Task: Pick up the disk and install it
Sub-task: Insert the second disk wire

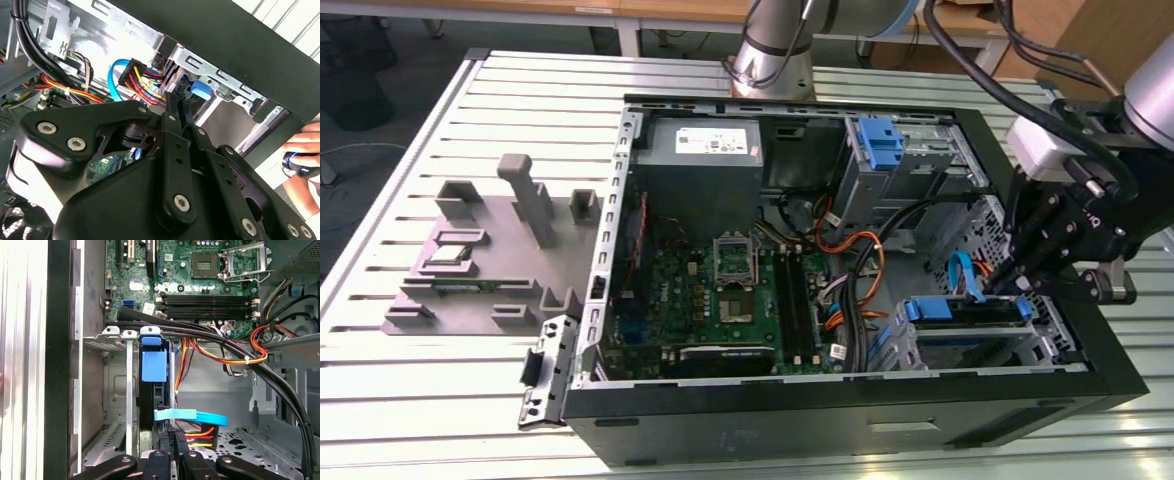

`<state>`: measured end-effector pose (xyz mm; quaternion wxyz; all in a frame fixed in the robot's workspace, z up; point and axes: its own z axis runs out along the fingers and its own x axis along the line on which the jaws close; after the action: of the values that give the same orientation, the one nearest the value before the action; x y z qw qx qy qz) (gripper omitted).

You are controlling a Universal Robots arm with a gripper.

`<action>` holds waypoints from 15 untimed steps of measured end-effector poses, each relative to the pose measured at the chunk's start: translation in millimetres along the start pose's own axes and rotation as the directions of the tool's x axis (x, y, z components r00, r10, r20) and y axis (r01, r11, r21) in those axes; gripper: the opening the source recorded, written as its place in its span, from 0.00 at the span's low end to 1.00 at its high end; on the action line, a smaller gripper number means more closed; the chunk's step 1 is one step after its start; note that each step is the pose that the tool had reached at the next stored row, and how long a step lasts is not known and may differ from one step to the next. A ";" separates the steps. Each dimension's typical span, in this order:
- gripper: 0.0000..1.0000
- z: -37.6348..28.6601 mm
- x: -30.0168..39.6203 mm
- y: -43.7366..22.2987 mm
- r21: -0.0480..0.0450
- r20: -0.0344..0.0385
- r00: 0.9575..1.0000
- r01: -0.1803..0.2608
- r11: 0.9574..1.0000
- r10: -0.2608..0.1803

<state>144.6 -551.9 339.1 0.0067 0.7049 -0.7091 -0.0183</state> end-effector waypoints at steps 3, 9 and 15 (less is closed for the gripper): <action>0.16 0.7 0.2 0.7 0.008 0.000 1.000 0.008 1.000 -0.008; 0.16 1.0 0.4 3.9 0.031 -0.001 1.000 0.023 0.999 -0.023; 0.16 1.2 2.4 9.0 0.046 -0.002 0.999 0.033 0.998 -0.033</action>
<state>135.6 -554.2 338.2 -0.0096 0.7166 -0.6974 -0.0016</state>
